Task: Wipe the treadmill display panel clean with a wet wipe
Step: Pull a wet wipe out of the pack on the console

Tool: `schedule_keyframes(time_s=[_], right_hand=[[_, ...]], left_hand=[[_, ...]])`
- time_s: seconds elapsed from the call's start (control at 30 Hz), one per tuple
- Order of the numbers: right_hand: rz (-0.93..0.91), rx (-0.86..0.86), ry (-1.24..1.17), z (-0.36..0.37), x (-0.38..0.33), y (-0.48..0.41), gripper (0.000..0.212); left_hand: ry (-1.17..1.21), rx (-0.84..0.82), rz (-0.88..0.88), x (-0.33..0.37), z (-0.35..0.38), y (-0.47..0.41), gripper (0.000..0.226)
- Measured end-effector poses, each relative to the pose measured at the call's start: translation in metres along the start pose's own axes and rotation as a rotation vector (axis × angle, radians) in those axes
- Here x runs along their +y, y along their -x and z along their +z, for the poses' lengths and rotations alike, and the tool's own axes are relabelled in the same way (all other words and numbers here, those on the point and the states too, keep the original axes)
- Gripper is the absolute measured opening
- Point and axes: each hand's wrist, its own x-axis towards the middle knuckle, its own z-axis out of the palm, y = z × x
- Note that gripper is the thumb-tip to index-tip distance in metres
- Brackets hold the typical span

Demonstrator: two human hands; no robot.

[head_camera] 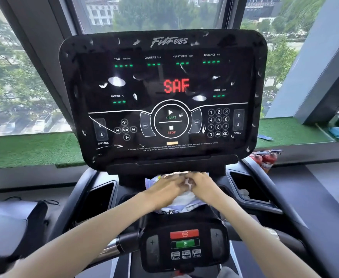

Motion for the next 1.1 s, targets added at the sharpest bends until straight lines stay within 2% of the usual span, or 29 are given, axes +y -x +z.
schedule_keyframes(time_s=[0.1, 0.2, 0.33, 0.4, 0.47, 0.5, 0.57, 0.67, 0.77, 0.9, 1.1], right_hand=[[0.010, 0.028, -0.012, 0.002, 0.001, 0.001, 0.035], [0.023, 0.015, 0.003, 0.003, 0.004, 0.001, 0.035], [0.035, 0.000, 0.008, 0.003, 0.003, -0.002, 0.028], [0.043, -0.018, 0.018, 0.002, 0.002, -0.003, 0.026], [0.049, -0.026, 0.031, 0.002, 0.002, -0.003, 0.024], [0.050, -0.021, 0.027, 0.002, 0.003, -0.004, 0.023], [0.056, -0.018, 0.009, 0.003, 0.004, -0.005, 0.023], [0.045, -0.034, 0.024, 0.005, 0.006, -0.006, 0.027], [0.022, -0.047, 0.041, 0.005, 0.006, -0.006, 0.037], [0.027, -0.059, 0.019, 0.005, 0.008, -0.006, 0.036], [-0.013, -0.034, 0.056, 0.006, 0.004, -0.005, 0.034]], left_hand=[[0.275, -0.009, -0.111, -0.002, -0.003, -0.008, 0.030], [0.217, 0.018, -0.058, -0.001, -0.008, -0.010, 0.022], [0.069, 0.011, -0.053, -0.002, -0.005, -0.012, 0.028], [0.133, -0.076, -0.067, -0.004, -0.003, -0.010, 0.026], [0.161, -0.116, -0.060, -0.005, -0.005, -0.008, 0.037], [0.161, -0.081, -0.051, -0.006, -0.006, -0.008, 0.040], [0.224, -0.039, -0.065, -0.005, -0.005, -0.010, 0.032], [0.303, -0.047, -0.116, -0.002, -0.009, -0.013, 0.023], [0.316, -0.031, -0.121, -0.003, -0.011, -0.011, 0.031], [0.312, -0.011, -0.100, -0.010, -0.012, -0.004, 0.045], [-0.040, -0.022, -0.037, -0.013, -0.013, 0.012, 0.037]])
